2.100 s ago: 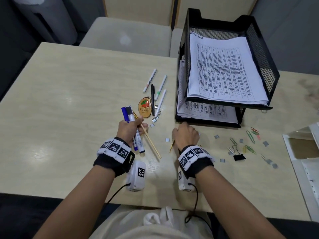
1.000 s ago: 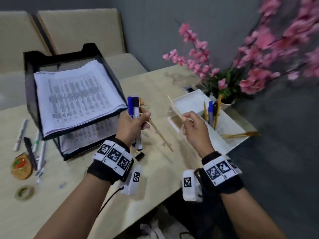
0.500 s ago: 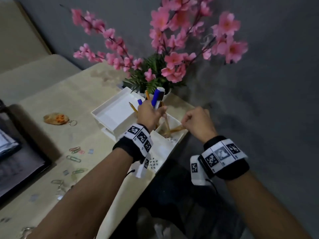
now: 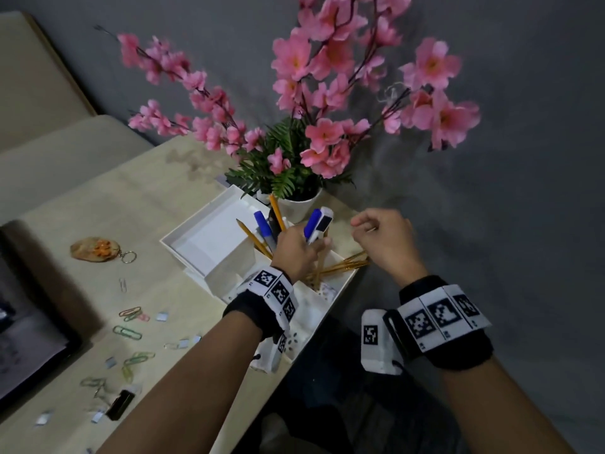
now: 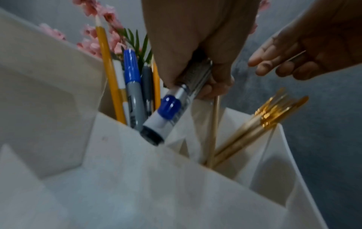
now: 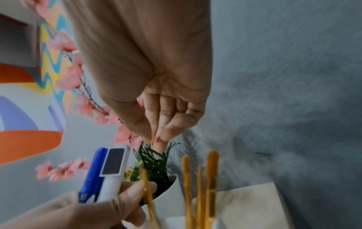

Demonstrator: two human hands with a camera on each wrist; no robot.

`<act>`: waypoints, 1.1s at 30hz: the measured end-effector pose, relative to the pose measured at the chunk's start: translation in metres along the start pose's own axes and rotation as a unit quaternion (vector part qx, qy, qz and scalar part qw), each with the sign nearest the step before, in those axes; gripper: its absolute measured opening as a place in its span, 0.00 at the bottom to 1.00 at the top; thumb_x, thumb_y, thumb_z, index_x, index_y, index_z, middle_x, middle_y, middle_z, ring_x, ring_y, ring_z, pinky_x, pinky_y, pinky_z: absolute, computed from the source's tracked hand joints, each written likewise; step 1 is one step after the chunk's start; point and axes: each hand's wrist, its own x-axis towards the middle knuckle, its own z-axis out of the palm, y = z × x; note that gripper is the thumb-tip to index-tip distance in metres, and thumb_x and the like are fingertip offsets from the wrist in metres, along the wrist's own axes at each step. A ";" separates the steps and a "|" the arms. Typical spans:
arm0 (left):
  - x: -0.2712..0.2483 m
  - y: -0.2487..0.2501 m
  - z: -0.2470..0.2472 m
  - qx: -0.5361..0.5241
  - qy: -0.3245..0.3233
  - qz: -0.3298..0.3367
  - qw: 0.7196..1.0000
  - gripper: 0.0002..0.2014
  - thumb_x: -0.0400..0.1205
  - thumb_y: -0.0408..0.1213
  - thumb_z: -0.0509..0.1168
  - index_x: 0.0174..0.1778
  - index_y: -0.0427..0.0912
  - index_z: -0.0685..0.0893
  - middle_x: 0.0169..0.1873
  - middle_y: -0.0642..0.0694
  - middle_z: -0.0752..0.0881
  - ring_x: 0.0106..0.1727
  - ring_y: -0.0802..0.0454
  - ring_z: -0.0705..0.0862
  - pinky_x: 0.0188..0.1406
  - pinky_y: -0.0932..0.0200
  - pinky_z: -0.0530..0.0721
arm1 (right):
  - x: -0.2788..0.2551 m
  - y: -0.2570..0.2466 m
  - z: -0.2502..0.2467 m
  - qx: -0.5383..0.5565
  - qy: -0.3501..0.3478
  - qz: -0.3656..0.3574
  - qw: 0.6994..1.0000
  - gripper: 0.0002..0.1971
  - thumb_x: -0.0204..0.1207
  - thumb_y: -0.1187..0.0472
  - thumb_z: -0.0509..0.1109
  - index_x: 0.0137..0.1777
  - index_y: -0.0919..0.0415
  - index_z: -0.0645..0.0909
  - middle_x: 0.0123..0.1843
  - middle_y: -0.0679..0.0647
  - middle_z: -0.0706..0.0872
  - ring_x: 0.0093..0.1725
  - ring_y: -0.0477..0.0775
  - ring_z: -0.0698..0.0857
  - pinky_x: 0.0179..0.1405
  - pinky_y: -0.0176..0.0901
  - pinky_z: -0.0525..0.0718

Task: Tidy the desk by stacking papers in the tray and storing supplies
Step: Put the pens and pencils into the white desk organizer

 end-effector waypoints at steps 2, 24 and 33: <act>0.003 0.002 -0.008 -0.005 0.009 -0.006 1.000 0.17 0.81 0.44 0.65 0.30 0.43 0.69 0.28 0.42 0.74 0.34 0.47 0.74 0.34 0.57 0.69 | 0.006 -0.004 0.000 0.086 -0.005 0.006 0.996 0.10 0.74 0.68 0.66 0.51 0.58 0.85 0.40 0.49 0.84 0.39 0.45 0.81 0.44 0.35 0.76; 0.000 -0.005 -0.058 0.114 0.039 -0.029 0.992 0.13 0.84 0.44 0.59 0.44 0.36 0.74 0.38 0.37 0.77 0.41 0.39 0.77 0.41 0.53 0.72 | 0.025 -0.028 0.041 0.082 -0.007 -0.160 0.984 0.10 0.76 0.67 0.69 0.56 0.62 0.78 0.45 0.50 0.82 0.36 0.37 0.78 0.38 0.24 0.75; -0.008 -0.032 -0.018 0.114 0.115 -0.119 0.980 0.14 0.77 0.33 0.69 0.56 0.30 0.81 0.52 0.35 0.86 0.54 0.39 0.84 0.45 0.59 0.76 | 0.015 -0.025 0.064 -0.050 -0.081 -0.221 0.971 0.04 0.78 0.69 0.65 0.51 0.65 0.78 0.46 0.58 0.85 0.46 0.56 0.82 0.47 0.46 0.81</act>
